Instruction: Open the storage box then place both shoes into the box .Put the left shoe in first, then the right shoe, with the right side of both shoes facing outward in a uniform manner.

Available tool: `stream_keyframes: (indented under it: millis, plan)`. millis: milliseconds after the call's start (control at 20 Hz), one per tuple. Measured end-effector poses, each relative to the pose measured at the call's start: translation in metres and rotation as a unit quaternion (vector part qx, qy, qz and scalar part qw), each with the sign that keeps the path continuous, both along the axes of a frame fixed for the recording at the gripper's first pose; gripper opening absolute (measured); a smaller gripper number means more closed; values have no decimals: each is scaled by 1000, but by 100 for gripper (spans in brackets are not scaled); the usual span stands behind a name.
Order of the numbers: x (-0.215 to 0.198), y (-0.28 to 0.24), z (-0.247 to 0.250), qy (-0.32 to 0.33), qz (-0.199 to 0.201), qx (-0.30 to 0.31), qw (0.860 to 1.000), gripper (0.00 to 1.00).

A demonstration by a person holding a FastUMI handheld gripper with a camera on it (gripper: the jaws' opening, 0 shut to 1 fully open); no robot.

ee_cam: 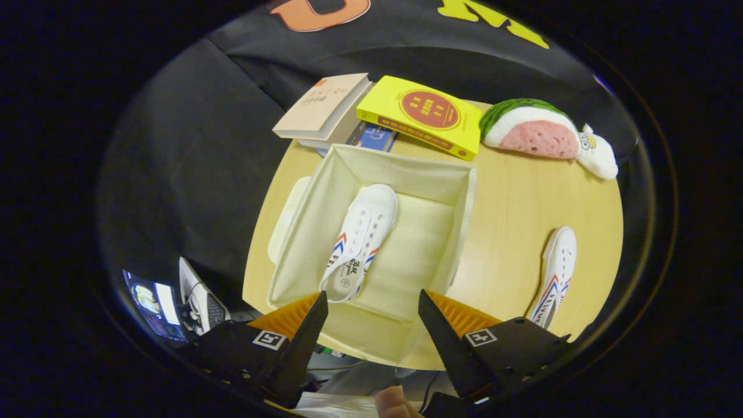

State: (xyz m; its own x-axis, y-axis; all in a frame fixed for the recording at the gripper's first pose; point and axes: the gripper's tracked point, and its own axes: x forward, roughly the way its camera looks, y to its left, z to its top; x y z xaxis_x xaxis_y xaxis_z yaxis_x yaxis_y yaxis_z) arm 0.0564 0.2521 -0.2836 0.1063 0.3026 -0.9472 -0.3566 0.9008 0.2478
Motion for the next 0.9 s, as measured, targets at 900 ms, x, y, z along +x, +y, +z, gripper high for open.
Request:
stream_keyframes:
  millis: [900]
  plan:
    - [39, -290, -106, 29, -120, -70, 990, 96]
